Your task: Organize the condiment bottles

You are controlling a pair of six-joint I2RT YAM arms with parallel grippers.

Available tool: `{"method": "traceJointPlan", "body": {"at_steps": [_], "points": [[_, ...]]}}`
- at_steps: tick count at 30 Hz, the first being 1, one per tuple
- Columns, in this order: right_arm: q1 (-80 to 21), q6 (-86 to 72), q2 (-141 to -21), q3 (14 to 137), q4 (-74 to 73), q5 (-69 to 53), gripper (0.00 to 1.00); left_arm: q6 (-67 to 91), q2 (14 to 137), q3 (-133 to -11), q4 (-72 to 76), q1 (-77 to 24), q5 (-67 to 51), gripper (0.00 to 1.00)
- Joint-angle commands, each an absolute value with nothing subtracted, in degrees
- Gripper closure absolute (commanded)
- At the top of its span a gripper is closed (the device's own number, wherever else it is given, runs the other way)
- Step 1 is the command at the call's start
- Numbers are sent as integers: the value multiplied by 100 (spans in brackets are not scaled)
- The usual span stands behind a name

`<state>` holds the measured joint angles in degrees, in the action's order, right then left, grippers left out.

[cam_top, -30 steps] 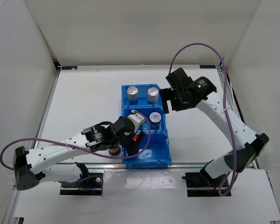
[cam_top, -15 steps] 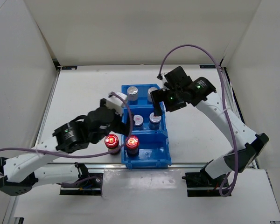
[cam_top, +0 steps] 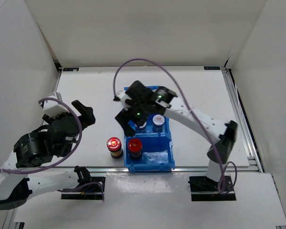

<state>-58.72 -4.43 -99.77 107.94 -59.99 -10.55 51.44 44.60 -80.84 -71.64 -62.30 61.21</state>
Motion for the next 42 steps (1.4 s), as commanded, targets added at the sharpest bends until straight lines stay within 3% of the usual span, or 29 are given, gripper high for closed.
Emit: {"method": "traceJointPlan", "body": {"at_steps": [1,7,12,41,42], "points": [[-6222,52,-10614,11581,-6108,-1055,0,6100,4614,-8191,-9413,-6214,6583,0],[-6653,237,-11469,12137,-6319,-713,0,4906,4685,-8253,-8947,-6214,6442,0],[-6978,237,-11970,12472,-6319,-659,0,4843,4667,-8253,-8886,-6214,6810,0],[-6979,-281,-12920,12762,-6152,-677,0,2839,4298,-7805,-7471,-6214,6952,0],[-6979,-281,-12972,12762,-6152,-677,3,2761,4298,-7752,-7401,-6214,6900,0]]}}
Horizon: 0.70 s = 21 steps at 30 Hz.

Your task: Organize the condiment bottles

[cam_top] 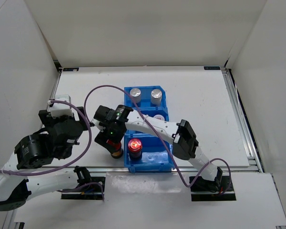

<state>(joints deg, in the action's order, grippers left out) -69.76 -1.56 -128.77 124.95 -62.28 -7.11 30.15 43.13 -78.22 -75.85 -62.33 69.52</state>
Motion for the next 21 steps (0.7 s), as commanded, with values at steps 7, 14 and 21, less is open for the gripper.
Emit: {"method": "traceJointPlan", "body": {"at_steps": [7,14,21], "points": [[-6979,-448,-12973,13165,-6213,-414,46,2707,4351,-7752,-7339,-6214,6899,0],[-6979,-562,-12771,14298,-6530,61,87,2637,4403,-8068,-7286,-6214,6978,0],[-6777,-773,-11928,14433,-6916,894,100,1592,4465,-8508,-6207,-6214,7321,0]]}}
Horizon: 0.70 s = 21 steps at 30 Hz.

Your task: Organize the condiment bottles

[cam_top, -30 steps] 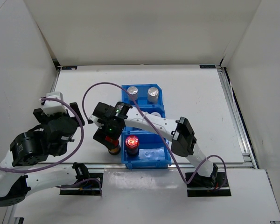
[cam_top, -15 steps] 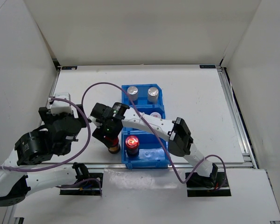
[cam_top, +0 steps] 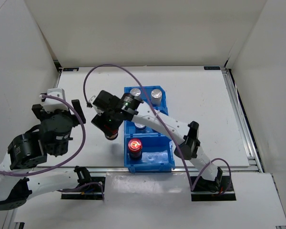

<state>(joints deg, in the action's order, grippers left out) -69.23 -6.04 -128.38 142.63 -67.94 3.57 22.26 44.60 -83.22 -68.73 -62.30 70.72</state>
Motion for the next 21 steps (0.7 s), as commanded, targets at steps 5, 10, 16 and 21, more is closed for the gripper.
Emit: {"method": "traceJointPlan", "body": {"at_steps": [5,10,16,21], "points": [[-6715,-1116,-10777,13792,-7233,1616,100,1126,4403,-8096,-5485,-6214,7024,0],[-6715,-1677,-9487,12702,-7558,1863,100,1195,4403,-7770,-5248,-6214,6242,0],[-6715,-2468,-8272,11068,-7849,1336,100,1195,4702,-7515,-5115,-6214,5941,0],[-6715,-2725,-7683,9679,-7542,1151,100,1537,4702,-7006,-4896,-6214,5722,0]]}}
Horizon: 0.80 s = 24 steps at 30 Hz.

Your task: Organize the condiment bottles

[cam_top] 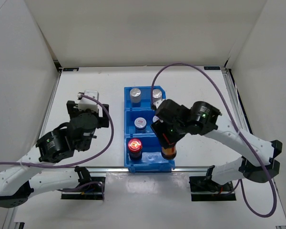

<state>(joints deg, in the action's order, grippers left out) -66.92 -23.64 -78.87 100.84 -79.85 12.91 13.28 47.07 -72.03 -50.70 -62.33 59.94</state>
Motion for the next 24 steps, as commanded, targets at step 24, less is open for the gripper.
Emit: {"method": "traceJointPlan", "body": {"at_steps": [24], "points": [[-6715,-2461,-8577,7805,-5317,2013,100,1846,5037,-6504,-4896,-6214,5335,0]]}}
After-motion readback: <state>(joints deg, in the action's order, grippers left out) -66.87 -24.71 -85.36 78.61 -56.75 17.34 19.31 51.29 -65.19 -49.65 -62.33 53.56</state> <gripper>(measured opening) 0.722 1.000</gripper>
